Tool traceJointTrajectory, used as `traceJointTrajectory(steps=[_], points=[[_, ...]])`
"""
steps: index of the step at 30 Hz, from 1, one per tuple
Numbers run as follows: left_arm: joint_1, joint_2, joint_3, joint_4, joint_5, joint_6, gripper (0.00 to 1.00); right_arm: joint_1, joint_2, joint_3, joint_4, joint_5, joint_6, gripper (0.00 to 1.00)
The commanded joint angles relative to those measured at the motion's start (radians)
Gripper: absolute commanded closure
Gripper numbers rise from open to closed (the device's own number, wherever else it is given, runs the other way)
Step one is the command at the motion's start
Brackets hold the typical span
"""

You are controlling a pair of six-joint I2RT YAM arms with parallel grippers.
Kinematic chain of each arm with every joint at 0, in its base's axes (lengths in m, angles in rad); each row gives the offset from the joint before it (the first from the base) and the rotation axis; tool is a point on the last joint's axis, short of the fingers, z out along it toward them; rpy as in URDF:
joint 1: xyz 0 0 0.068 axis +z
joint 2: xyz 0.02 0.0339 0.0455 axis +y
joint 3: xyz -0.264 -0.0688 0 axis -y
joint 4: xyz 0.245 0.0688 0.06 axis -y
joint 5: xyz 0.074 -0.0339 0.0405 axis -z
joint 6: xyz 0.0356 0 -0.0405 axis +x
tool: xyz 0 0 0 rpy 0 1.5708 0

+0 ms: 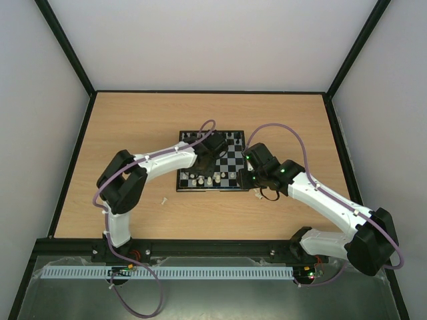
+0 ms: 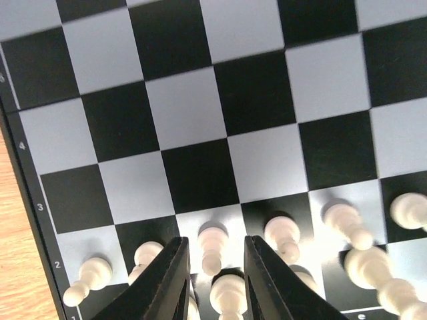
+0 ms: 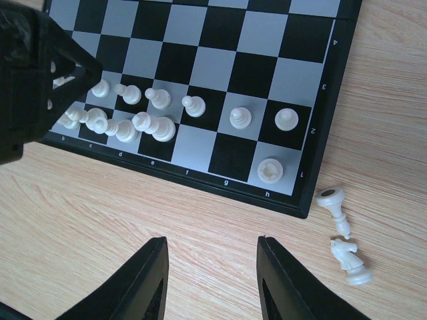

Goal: Set up the chess pieces on the board
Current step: Place the chess piece on the chessboard, then pick up the chess piece at the center of the board.

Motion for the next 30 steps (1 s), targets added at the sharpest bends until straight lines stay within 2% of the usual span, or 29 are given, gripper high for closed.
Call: traceJointTrajectory(steps=[1, 5, 8, 12, 18, 23, 27, 28, 30], points=[[0.005, -0.057, 0.069, -0.063, -0.032, 0.006, 0.73, 0.005, -0.009, -0.013, -0.019, -0.001, -0.006, 0.63], [0.006, -0.151, 0.085, -0.107, -0.066, -0.004, 0.66, 0.006, -0.007, -0.013, -0.019, 0.001, -0.005, 0.62], [0.005, -0.252, 0.039, -0.125, -0.090, -0.026, 0.63, 0.005, -0.007, -0.013, -0.020, 0.002, -0.005, 0.62], [0.004, -0.404, -0.131, -0.091, -0.090, -0.079, 0.55, 0.006, -0.006, -0.012, -0.020, 0.007, -0.004, 0.59], [-0.003, -0.617, -0.394, 0.059, -0.036, -0.117, 0.42, 0.006, 0.025, -0.011, -0.024, 0.039, 0.002, 0.55], [-0.023, -0.721, -0.501, 0.141, -0.042, -0.138, 0.28, 0.005, 0.074, 0.000, -0.038, 0.070, 0.012, 0.52], [-0.026, -0.782, -0.571, 0.170, -0.044, -0.160, 0.22, 0.006, 0.085, 0.001, -0.045, 0.109, 0.027, 0.46], [-0.027, -0.797, -0.590, 0.177, -0.045, -0.170, 0.20, 0.005, 0.089, 0.002, -0.048, 0.117, 0.032, 0.45], [-0.027, -0.829, -0.635, 0.193, -0.037, -0.182, 0.03, 0.006, 0.095, 0.002, -0.051, 0.125, 0.044, 0.44]])
